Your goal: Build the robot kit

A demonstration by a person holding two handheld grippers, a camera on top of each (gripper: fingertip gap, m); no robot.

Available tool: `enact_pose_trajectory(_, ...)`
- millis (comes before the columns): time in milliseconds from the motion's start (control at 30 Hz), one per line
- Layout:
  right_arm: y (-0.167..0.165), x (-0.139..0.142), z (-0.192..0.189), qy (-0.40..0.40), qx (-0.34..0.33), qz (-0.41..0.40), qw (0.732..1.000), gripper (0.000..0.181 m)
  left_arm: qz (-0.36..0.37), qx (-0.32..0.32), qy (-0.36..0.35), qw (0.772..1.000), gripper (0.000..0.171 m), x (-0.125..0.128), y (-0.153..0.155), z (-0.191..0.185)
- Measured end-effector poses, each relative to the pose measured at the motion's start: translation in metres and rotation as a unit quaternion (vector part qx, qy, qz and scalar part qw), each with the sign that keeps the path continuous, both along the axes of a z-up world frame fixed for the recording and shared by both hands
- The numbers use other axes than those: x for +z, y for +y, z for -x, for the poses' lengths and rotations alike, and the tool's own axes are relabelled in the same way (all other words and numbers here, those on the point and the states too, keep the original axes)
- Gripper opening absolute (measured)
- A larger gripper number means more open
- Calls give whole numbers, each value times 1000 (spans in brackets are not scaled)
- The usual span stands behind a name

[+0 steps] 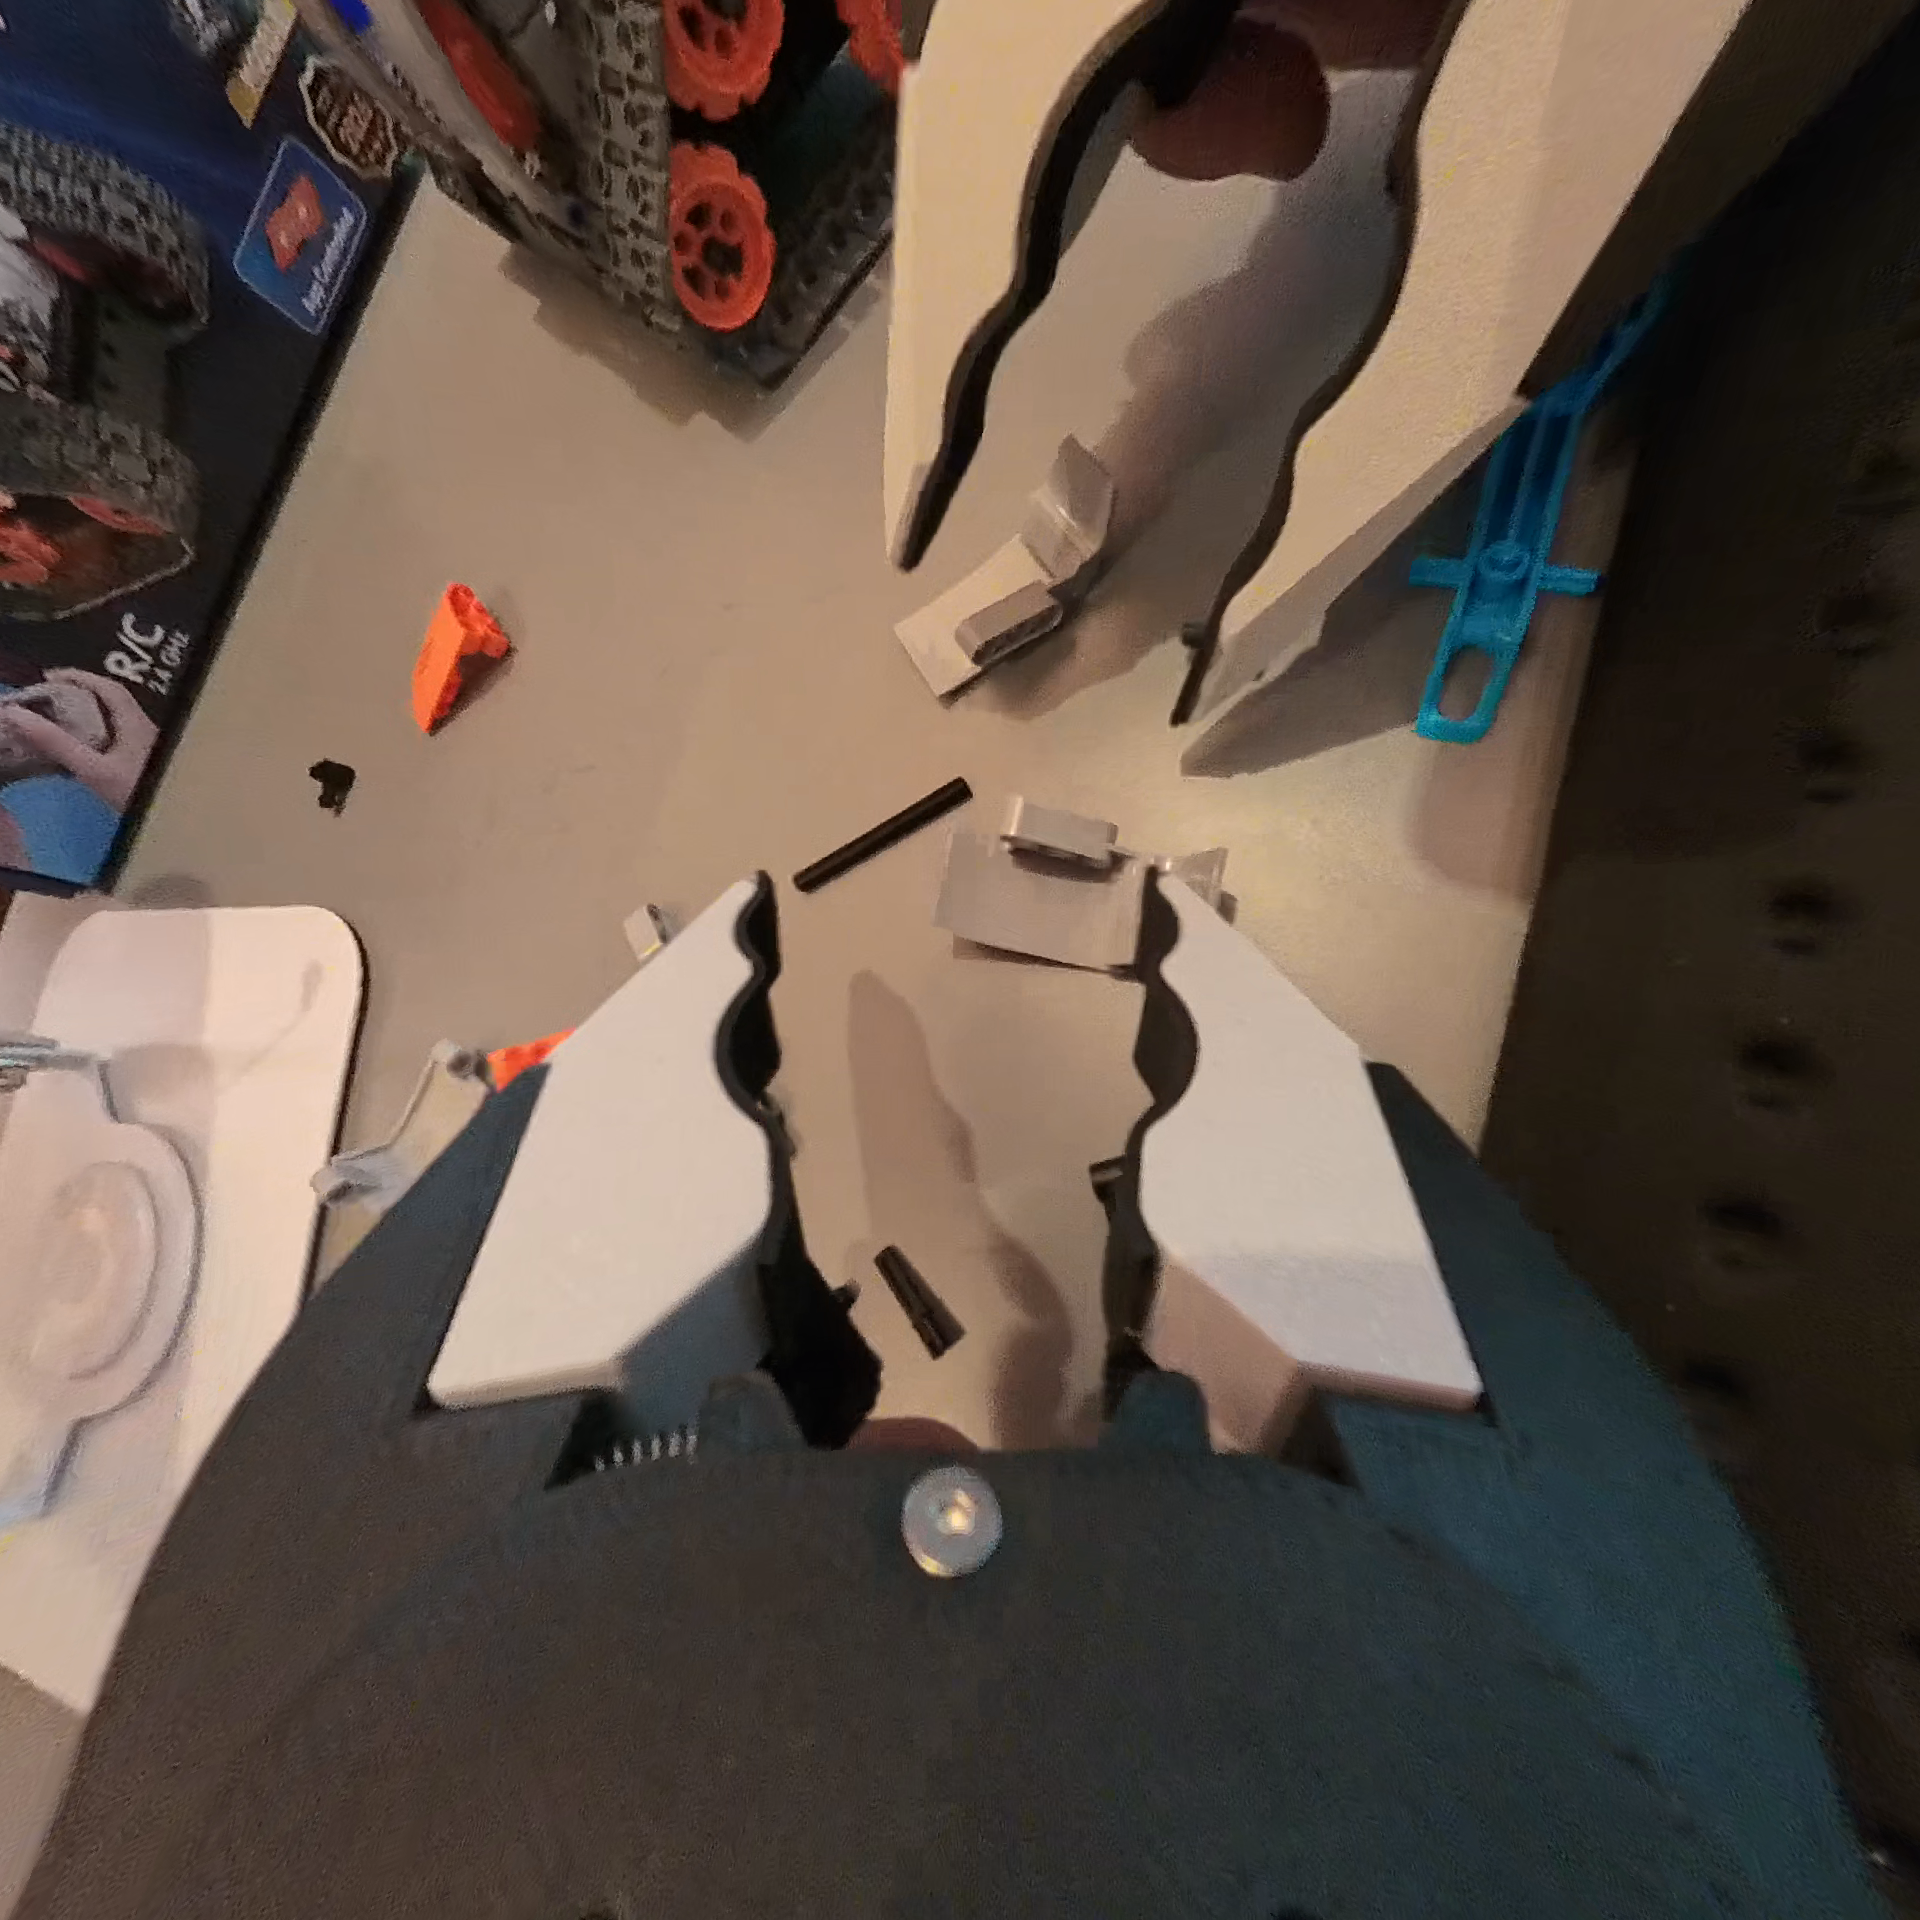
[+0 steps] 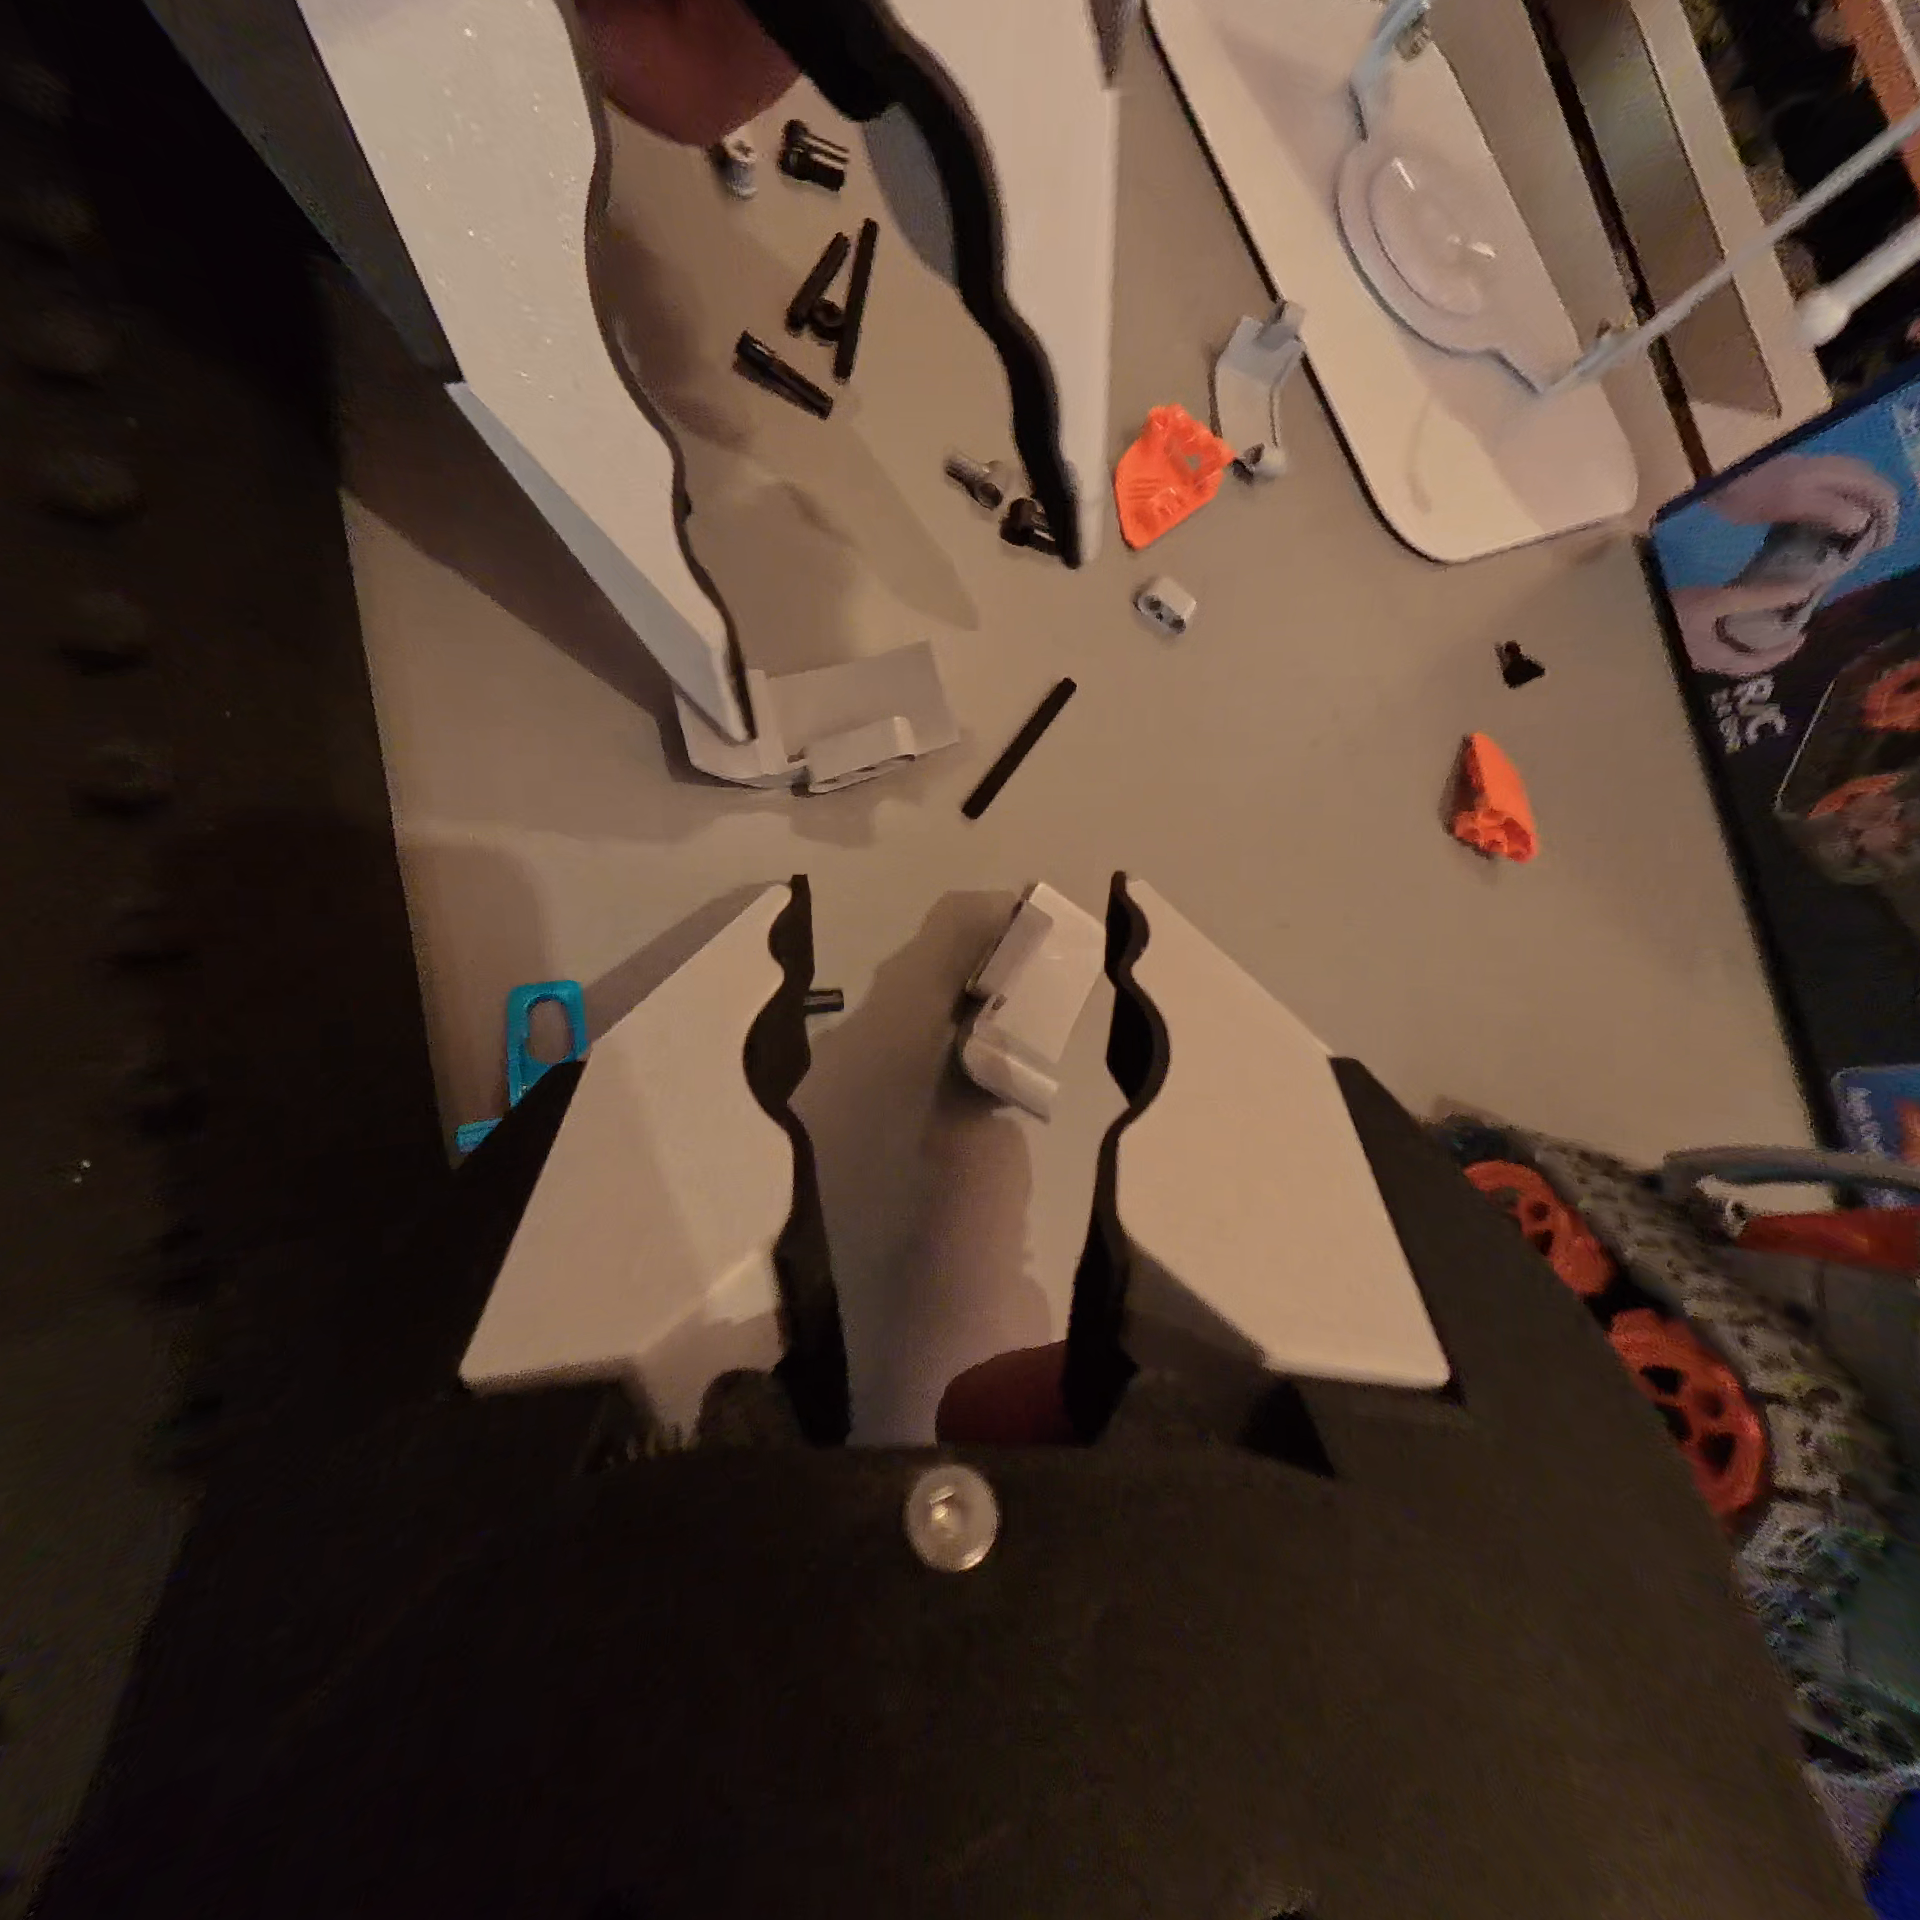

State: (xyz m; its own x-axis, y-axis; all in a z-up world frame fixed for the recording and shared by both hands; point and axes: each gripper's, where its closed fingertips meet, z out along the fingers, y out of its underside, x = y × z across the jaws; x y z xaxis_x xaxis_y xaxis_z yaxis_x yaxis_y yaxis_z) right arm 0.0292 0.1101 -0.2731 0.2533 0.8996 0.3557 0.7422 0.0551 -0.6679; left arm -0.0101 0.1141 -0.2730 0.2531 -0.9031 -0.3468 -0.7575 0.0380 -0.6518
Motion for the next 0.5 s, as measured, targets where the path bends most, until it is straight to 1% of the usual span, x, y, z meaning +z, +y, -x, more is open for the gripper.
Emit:
enact_pose_trajectory(33, -2, -4, -2, 1, -3, 28, 1000, 62, 12, 6, -3, 1000, 62, -2, 1, 1)
enact_pose_trajectory(67, -4, -7, -6, 2, -6, 55, 998, 82, 23, 3, -7, 1000, 70, -4, -1, 0)
enact_pose_trajectory(100, -2, -8, -9, 8, -13, 67, 998, 91, 40, -3, -10, 999, 79, -6, -5, -2)
enact_pose_trajectory(167, 2, -8, -15, 15, -15, 71, 997, 97, 69, -6, -8, 998, 94, -9, -8, -4)
enact_pose_trajectory(200, 6, -6, -18, 16, -21, 68, 997, 102, 72, -1, -14, 997, 93, -7, -6, -5)
enact_pose_trajectory(267, 8, -3, -23, 18, -24, 74, 997, 102, 83, 11, -16, 996, 87, -5, -4, -5)
enact_pose_trajectory(333, 7, -8, -25, 15, -16, 90, 996, 97, 81, 24, -18, 996, 66, -4, 1, -6)
enact_pose_trajectory(400, 19, -10, -26, 18, -32, 53, 998, 97, 87, 28, -7, 996, 66, -7, 1, -8)
enact_pose_trajectory(433, 23, -10, -27, 19, -39, 37, 998, 100, 68, 39, -15, 997, 66, -3, 6, -10)
enact_pose_trajectory(500, 26, -5, -27, 25, -50, 24, 998, 98, 52, 58, -52, 996, 52, 11, 10, -18)
